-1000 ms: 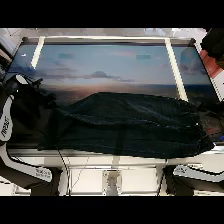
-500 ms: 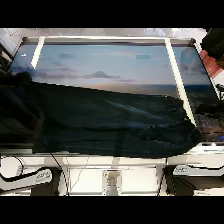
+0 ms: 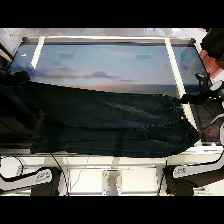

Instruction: Fold the clothes and pants, and hang the long-sleeved shirts on hangers.

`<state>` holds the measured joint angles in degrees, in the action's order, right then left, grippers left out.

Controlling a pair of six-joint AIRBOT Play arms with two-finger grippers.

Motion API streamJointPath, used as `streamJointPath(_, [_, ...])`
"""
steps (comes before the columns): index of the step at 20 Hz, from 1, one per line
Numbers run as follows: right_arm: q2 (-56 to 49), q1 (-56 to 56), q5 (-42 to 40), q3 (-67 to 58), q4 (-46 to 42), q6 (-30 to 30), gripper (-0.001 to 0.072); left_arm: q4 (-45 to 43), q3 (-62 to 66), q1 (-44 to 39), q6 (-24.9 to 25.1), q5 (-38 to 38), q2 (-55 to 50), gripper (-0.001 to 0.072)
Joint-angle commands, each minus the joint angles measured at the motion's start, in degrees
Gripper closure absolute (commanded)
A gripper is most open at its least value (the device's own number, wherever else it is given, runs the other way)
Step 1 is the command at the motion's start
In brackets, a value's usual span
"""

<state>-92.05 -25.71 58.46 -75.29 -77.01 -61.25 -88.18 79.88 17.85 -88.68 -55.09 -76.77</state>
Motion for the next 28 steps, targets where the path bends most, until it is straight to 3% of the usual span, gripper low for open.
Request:
streamJointPath(1, [-4.2, 1.8, 0.7, -6.0, 0.7, -3.9, 0.012, -0.1, 0.0, 0.0, -0.1, -0.3, -0.2, 0.0683])
streamJointPath(5, [-8.5, 1.9, 6.3, -8.4, 4.3, -5.6, 0.0121, -0.1, 0.0, 0.0, -0.1, -0.3, -0.2, 0.0683])
streamJointPath(7, [-9.5, 2.2, 9.8, -8.4, 5.4, -5.6, 0.0181, -0.1, 0.0, 0.0, -0.1, -0.3, -0.2, 0.0683])
streamJointPath(10, [-10.8, 2.4, 12.6, -8.4, 6.6, -6.0, 0.0181, -0.1, 0.0, 0.0, -0.1, -0.3, -0.2, 0.0683])
streamJointPath(14, [-11.5, 2.4, 11.5, -8.4, 10.2, -6.8, 0.0185, -0.1, 0.0, 0.0, -0.1, -0.7, -0.2, 0.0683])
streamJointPath(17, [-11.5, 2.4, 7.2, -8.4, 17.4, -1.7, 0.0269, -0.1, 0.0, 0.0, -0.1, -0.7, -0.2, 0.0683])
streamJointPath(19, [-11.5, 2.4, 3.8, -8.4, 19.8, -1.0, 0.0282, -0.1, 0.0, 0.0, -0.1, -0.7, -0.2, 0.0683])
streamJointPath(20, [-11.5, 2.4, 2.7, -8.4, 19.9, -1.2, 0.0371, -0.1, 0.0, 0.0, -0.1, -0.7, -0.2, 0.0683])
streamJointPath(22, [-11.5, 2.4, 0.6, -8.4, 19.8, -3.0, 0.0685, -0.2, 0.0, 0.1, -0.1, -0.7, -0.2, 0.0683])
streamJointPath(26, [-11.0, 2.4, -7.3, -8.5, 19.8, -5.5, 0.0691, 0.0, 0.0, 0.2, -5.9, 0.3, -2.0, 0.0684])
streamJointPath(28, [-10.2, 2.1, -13.2, -9.2, 19.8, -6.8, 0.0692, 2.6, 0.0, 0.5, -6.5, 5.9, -2.6, 0.0684])
